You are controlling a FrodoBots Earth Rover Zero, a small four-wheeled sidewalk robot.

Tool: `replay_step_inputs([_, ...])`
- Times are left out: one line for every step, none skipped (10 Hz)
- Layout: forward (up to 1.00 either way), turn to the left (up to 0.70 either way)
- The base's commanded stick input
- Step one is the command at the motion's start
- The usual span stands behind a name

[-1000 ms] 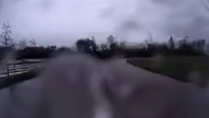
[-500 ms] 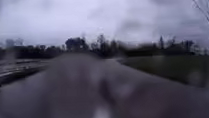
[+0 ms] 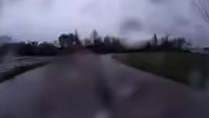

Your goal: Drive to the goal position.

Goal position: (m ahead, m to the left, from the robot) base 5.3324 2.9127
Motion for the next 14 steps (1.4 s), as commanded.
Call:
replay_step_inputs([0.70, 0.00])
replay_step_inputs([0.70, 0.00])
replay_step_inputs([0.70, 0.00])
replay_step_inputs([0.70, 0.00])
replay_step_inputs([0.70, 0.00])
replay_step_inputs([0.70, 0.00])
replay_step_inputs([0.70, 0.00])
replay_step_inputs([0.70, 0.00])
replay_step_inputs([0.70, 0.00])
replay_step_inputs([0.70, 0.00])
replay_step_inputs([0.70, 0.00])
replay_step_inputs([0.70, 0.00])
replay_step_inputs([0.70, 0.00])
replay_step_inputs([0.70, 0.00])
